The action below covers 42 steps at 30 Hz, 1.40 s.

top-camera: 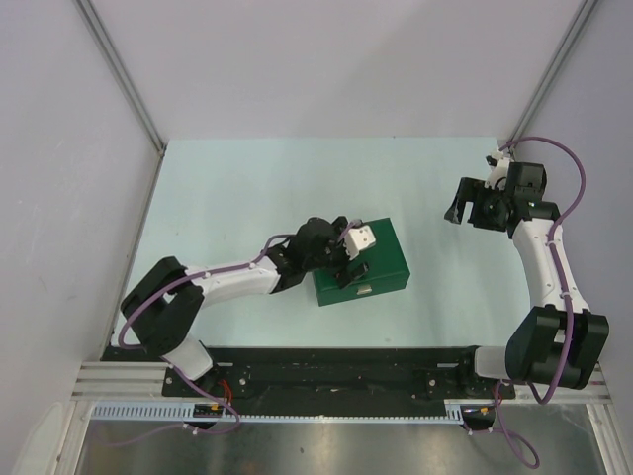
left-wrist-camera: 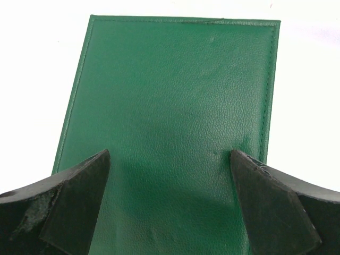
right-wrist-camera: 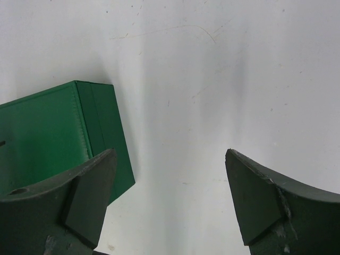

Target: Organize the mixed jewelry

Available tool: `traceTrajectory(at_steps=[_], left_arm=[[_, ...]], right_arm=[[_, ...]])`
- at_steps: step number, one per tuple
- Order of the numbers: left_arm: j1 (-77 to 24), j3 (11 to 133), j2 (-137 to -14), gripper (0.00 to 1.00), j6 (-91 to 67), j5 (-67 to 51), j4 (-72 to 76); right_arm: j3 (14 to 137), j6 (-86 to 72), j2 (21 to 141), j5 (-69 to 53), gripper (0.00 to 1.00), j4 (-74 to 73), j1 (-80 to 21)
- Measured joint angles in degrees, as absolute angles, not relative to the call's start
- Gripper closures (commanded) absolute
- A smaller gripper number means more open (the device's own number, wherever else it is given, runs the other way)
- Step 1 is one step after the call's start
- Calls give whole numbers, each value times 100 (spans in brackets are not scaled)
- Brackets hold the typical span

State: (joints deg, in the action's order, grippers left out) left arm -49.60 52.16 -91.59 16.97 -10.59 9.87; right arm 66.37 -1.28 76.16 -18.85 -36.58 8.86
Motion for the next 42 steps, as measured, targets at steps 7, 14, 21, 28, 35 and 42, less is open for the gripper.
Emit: traceTrajectory(at_steps=[7, 14, 21, 28, 35, 42], left_arm=[[-4971, 4840, -8737, 0, 1767, -1072, 1007], [-4971, 4292, -7953, 0, 2027, -1197, 528], [-4974, 4023, -7688, 0, 2290, -1160, 204], [-4998, 4023, -7889, 0, 2574, -786, 248], [-5133, 4099, -8121, 0, 2703, -268, 419], [-5137, 4150, -8381, 0, 2851, 252, 711]], right_arm=[[6626, -121, 7614, -1876, 12, -3697, 886], [6552, -99, 7579, -1881, 12, -3712, 891], [6549, -82, 7579, -1905, 12, -3712, 893], [6549, -80, 7577, -1973, 12, -3723, 893], [6547, -80, 7577, -2102, 12, -3730, 897], [6547, -80, 7577, -2196, 12, -3734, 897]])
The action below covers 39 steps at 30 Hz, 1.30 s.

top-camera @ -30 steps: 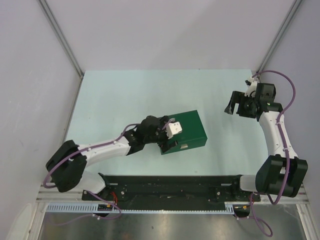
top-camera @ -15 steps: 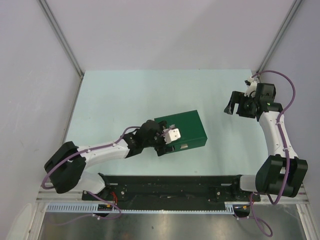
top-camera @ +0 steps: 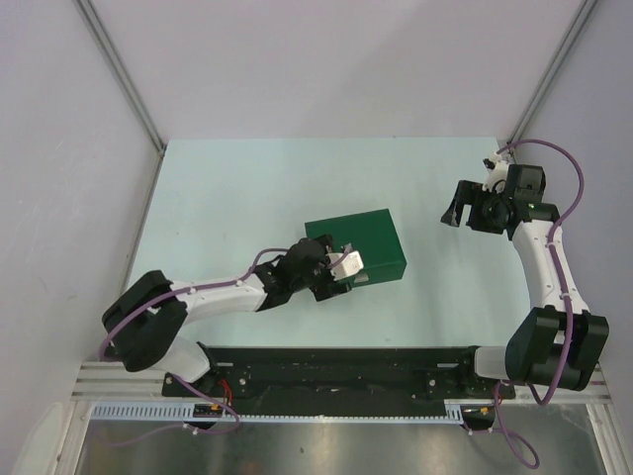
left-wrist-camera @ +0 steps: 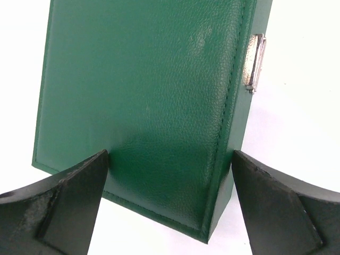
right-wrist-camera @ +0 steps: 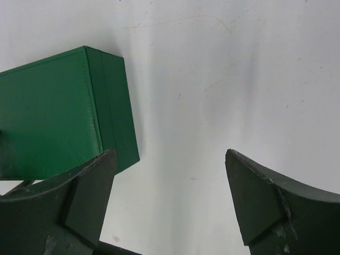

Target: Organize the mixed jewelry

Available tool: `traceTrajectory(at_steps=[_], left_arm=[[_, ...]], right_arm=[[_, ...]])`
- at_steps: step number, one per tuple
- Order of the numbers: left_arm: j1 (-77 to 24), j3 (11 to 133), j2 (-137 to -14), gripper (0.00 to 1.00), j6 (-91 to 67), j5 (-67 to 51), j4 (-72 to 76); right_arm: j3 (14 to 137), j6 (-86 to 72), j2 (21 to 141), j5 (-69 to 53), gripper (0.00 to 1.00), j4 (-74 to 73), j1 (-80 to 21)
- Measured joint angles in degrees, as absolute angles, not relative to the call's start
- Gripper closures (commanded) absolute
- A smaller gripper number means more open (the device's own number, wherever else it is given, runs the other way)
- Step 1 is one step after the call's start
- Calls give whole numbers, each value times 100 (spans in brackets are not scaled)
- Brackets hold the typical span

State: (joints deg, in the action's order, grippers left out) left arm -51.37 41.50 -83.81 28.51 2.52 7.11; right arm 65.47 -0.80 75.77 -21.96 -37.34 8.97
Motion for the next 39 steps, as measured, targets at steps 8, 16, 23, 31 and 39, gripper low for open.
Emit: traceTrajectory(at_steps=[8, 16, 23, 31, 39], left_arm=[[-5127, 4213, -8600, 0, 3065, 919, 862], [-4908, 4281, -8637, 0, 3321, 1450, 709], [-4838, 4372, -8593, 0, 3339, 1568, 445], [-4807, 4515, -7745, 0, 3118, 1380, -104], [-4431, 4742, -7037, 0, 2626, 937, -329]], right_arm=[[6519, -80, 7577, -2241, 12, -3741, 899], [6449, -80, 7575, -2300, 12, -3741, 899], [6370, -80, 7548, -2327, 11, -3721, 899], [6364, -80, 7463, -2300, 9, -3701, 899], [6482, 8, 7413, -2274, 6, -3734, 902]])
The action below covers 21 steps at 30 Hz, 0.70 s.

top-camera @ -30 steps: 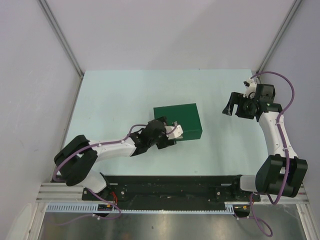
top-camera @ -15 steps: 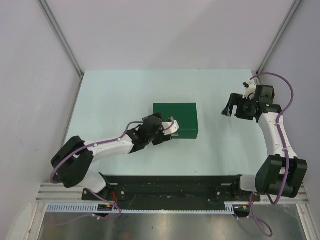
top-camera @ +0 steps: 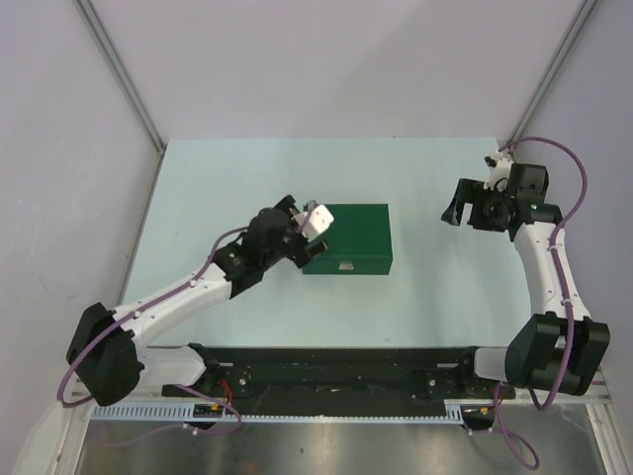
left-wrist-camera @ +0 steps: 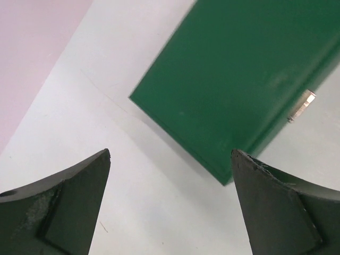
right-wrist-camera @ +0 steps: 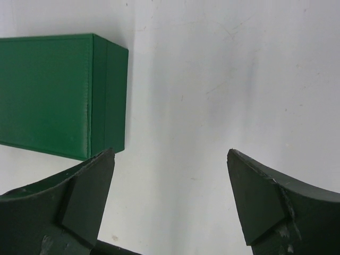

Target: Organize the mixed jewelry

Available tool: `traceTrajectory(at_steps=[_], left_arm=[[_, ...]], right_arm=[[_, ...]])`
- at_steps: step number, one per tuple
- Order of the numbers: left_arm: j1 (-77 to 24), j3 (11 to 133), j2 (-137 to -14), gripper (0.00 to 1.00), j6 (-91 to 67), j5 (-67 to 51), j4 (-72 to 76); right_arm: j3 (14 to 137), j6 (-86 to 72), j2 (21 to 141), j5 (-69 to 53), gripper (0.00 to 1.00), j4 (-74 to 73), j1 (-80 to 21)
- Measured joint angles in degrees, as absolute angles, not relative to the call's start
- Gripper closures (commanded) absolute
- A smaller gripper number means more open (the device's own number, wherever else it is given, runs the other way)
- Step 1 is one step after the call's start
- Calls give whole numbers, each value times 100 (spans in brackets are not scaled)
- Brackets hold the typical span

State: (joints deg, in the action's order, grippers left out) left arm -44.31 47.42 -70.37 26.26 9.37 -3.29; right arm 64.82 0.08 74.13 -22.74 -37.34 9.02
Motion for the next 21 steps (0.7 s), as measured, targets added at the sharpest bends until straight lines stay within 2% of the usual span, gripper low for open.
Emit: traceTrajectory(at_steps=[1, 16, 21], left_arm=[[-4268, 4825, -7026, 0, 2512, 819, -381], [-1667, 5374, -6523, 0, 967, 47, -143], [-1140, 5642, -6445, 0, 639, -143, -119]], right_arm=[[6578, 8, 7428, -2263, 1, -3763, 902], [7697, 152, 7465, -1914, 0, -3472, 904], [7988, 150, 7380, -1859, 0, -3267, 902]])
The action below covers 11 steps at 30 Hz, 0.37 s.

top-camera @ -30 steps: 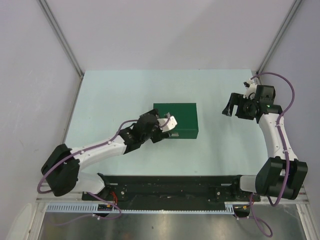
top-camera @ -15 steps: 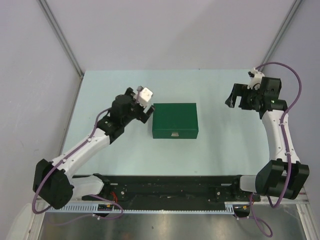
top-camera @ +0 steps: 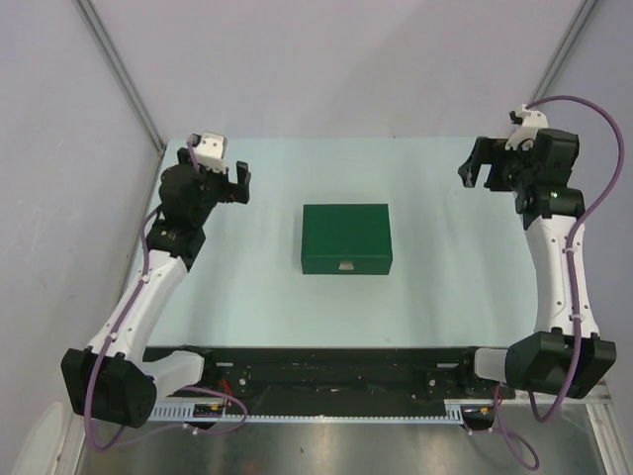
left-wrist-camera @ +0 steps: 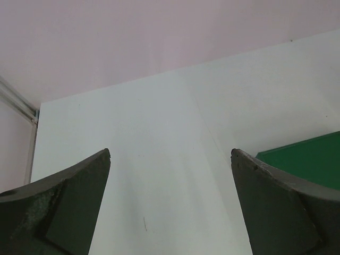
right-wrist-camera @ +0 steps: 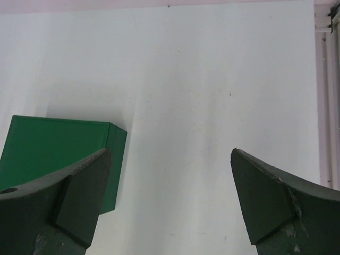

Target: Organize the mixed jewelry

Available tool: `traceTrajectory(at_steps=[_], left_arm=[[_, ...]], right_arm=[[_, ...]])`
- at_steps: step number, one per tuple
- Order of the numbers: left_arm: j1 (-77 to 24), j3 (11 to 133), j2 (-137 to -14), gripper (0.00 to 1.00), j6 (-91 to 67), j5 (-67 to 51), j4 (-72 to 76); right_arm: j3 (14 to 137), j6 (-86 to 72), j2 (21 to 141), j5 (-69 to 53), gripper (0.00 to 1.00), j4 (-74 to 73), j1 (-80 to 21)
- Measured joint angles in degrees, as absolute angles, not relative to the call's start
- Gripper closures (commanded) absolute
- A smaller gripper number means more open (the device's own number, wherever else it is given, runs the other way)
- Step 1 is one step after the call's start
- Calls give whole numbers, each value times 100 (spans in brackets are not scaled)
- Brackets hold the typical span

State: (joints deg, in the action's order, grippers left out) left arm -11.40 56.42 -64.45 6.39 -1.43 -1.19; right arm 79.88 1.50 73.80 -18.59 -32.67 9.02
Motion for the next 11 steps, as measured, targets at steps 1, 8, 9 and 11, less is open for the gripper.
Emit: traceTrajectory(at_steps=[1, 8, 9, 11], left_arm=[[-1092, 5730, -6436, 0, 598, -187, -117], [-1028, 5896, -6386, 0, 447, -377, -62], [-1028, 5896, -6388, 0, 434, -395, -62], [-1028, 5896, -6390, 0, 397, -438, -62]], right_arm=[[8014, 150, 7358, -1837, 0, -3253, 895], [8075, 150, 7295, -1656, 0, -3203, 740], [8075, 150, 7295, -1623, 0, -3205, 707], [8075, 150, 7295, -1577, 0, -3203, 655]])
